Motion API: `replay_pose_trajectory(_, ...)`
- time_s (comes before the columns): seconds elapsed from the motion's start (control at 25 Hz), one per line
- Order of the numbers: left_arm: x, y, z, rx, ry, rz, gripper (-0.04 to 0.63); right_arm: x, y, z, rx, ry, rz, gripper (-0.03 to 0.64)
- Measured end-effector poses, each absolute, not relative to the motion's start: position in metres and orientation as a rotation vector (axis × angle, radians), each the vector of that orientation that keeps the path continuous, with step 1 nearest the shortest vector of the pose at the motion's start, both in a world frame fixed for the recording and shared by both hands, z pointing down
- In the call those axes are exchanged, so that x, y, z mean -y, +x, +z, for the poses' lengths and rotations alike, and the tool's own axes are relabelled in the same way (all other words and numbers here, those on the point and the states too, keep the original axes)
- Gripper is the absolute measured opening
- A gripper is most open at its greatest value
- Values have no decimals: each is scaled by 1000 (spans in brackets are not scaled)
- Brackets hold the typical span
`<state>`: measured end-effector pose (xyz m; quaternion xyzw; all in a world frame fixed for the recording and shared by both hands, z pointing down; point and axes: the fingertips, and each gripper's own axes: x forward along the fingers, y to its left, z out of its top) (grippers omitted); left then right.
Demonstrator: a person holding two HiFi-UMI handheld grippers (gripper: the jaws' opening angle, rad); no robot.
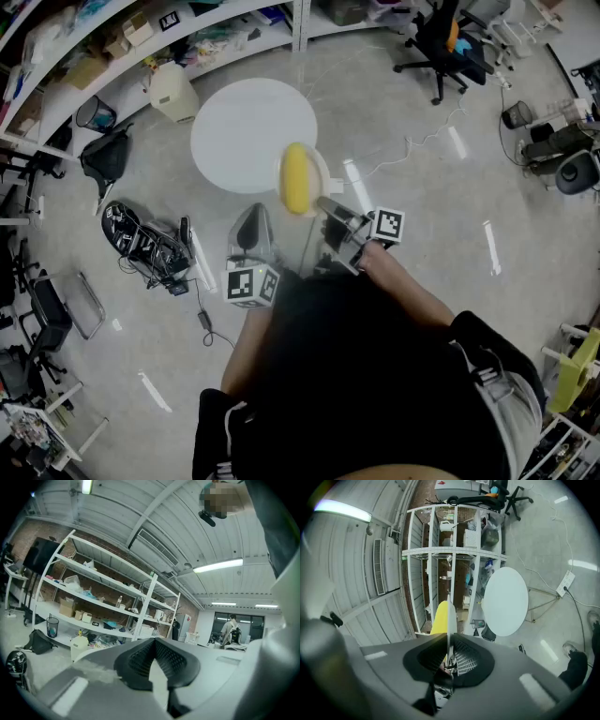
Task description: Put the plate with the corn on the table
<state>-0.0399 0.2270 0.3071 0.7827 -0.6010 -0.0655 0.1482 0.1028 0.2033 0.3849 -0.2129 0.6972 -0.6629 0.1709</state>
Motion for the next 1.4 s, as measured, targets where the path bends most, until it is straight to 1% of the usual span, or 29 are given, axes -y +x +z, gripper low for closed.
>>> replay_pose_trajectory(0.96,-226,-45,305,1750,2234,-195,3,-203,95,378,-2015,-572,-1886,48)
replay_pose_trajectory(1.4,-226,-34,309,1739,2232,-187,3,-201,105,386,-2024,-575,-1894,51)
